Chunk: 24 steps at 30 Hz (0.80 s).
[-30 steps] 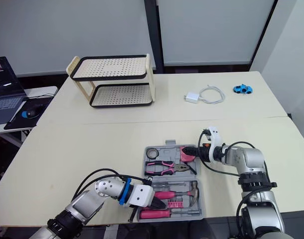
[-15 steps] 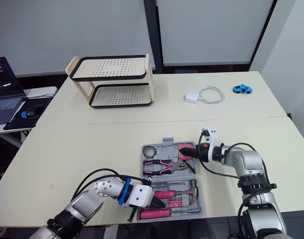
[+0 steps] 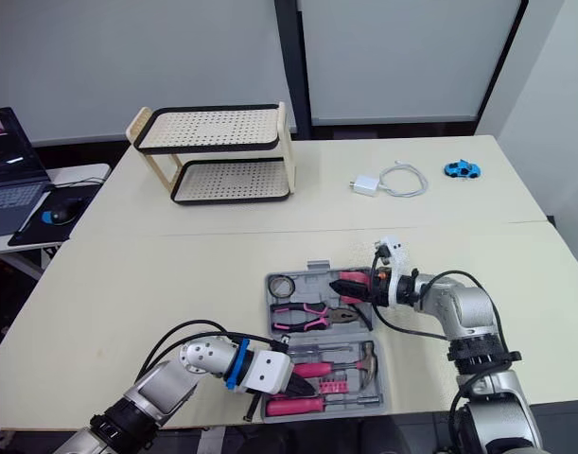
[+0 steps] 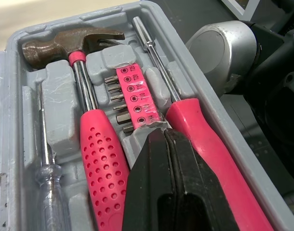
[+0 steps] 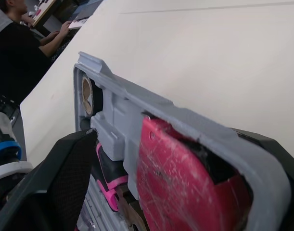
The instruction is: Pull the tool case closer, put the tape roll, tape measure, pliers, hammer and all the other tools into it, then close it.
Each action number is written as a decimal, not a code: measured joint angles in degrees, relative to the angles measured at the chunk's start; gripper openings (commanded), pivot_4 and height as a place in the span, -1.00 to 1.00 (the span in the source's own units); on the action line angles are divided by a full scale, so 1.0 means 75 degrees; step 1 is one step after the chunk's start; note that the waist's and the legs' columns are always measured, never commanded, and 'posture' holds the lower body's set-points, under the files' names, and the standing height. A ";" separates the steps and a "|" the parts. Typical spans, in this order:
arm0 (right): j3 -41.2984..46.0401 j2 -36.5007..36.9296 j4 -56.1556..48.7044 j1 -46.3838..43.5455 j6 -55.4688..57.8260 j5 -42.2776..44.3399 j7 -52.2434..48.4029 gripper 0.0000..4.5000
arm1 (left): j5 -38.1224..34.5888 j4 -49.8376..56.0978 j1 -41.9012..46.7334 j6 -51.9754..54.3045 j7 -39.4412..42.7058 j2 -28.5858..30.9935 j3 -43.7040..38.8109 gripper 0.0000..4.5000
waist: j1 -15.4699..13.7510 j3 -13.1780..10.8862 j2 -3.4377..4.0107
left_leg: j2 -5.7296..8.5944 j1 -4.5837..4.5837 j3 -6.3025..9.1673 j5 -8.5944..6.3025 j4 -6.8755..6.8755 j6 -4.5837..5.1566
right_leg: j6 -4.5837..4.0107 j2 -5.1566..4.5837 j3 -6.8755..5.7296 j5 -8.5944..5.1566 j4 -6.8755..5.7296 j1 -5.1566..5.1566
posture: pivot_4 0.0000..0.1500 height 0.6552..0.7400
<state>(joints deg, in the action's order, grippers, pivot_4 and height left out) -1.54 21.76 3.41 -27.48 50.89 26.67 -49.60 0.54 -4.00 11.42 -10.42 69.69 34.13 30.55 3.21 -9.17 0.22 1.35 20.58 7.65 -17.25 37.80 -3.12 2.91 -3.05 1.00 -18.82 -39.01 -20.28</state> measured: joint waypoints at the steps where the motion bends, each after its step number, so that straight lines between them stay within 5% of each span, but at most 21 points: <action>1: -0.0036 0.0103 -0.0199 0.0035 -0.0001 0.0009 -0.0057 0.99 | -0.0013 0.0000 0.0000 0.0001 -0.0005 0.0000 -0.0003 -1.00 | -0.0002 0.0000 0.0000 | 0.0001 0.0000 0.0001 0.0000 0.0000 0.0000 | 0.0000 0.0000 -0.0002 0.0000 0.0000 0.0000 | 1.00 1.00; 6: -0.0298 0.0538 -0.1000 0.0349 -0.0101 0.0062 -0.0249 0.99 | -0.0305 0.0062 -0.0094 0.0279 0.0018 0.0092 -0.0147 -1.00 | 0.0012 -0.0003 -0.0002 | 0.0000 0.0002 0.0000 0.0000 -0.0001 0.0000 | 0.0000 0.0002 -0.0002 -0.0001 0.0000 -0.0003 | 1.00 1.00; 18: -0.0693 0.1632 -0.2830 0.0989 -0.0494 0.0062 -0.0556 0.99 | -0.1793 0.1158 -0.0864 0.2725 0.0765 0.2177 -0.1801 -1.00 | -0.0013 -0.0065 -0.0018 | -0.0006 0.0049 0.0001 -0.0002 -0.0005 0.0001 | 0.0001 -0.0013 0.0001 -0.0002 0.0006 -0.0045 | 1.00 1.00; 24: -0.0715 0.2428 -0.3899 0.1538 -0.0648 0.0182 -0.0866 0.99 | -0.1921 0.0893 -0.1040 0.3009 0.0794 0.2498 -0.2404 -1.00 | -0.0091 -0.0088 -0.0032 | -0.0005 0.0053 0.0002 -0.0002 -0.0005 0.0001 | 0.0001 -0.0013 -0.0004 -0.0003 0.0007 -0.0047 | 1.00 1.00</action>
<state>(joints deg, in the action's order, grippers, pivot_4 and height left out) -6.90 39.97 -25.83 -15.94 46.04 28.04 -56.09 -13.86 2.69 3.62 12.14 75.65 52.87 12.52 2.53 -9.83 -0.01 1.31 20.97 7.67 -17.26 37.77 -3.12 2.92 -3.15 0.97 -18.84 -38.95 -20.64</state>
